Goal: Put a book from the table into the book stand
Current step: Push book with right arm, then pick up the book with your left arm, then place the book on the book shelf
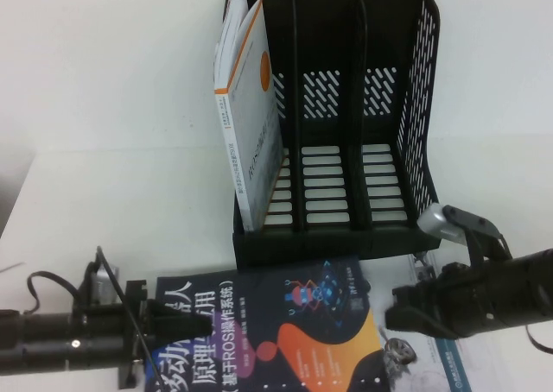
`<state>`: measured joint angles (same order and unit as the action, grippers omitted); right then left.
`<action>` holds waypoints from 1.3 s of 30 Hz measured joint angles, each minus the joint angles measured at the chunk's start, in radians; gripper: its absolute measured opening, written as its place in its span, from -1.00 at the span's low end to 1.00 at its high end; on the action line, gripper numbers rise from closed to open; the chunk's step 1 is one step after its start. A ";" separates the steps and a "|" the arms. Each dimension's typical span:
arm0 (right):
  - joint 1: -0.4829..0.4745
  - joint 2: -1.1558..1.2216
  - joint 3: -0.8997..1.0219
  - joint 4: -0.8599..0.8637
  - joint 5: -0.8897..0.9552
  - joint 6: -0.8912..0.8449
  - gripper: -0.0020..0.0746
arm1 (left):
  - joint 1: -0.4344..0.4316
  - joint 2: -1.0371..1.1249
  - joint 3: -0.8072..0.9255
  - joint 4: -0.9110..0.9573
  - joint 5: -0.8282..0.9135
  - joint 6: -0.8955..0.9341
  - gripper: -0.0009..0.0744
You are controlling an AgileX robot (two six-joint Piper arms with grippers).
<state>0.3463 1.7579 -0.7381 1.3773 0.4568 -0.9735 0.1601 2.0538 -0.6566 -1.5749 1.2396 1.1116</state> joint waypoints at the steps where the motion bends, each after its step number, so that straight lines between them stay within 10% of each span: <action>1: 0.002 -0.017 0.005 -0.038 -0.013 0.017 -0.95 | 0.007 -0.021 0.002 0.017 -0.012 -0.017 -0.67; 21: 0.002 -0.579 0.023 -0.522 0.086 0.275 -0.95 | -0.060 -0.814 -0.253 0.360 -0.179 -0.525 -0.67; 39: 0.002 -1.071 0.027 -1.164 0.445 0.952 -0.95 | -0.415 -0.562 -0.960 0.914 -0.315 -1.085 -0.67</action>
<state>0.3484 0.6872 -0.7109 0.2135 0.9014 -0.0219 -0.2550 1.4918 -1.6169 -0.6604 0.9249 0.0271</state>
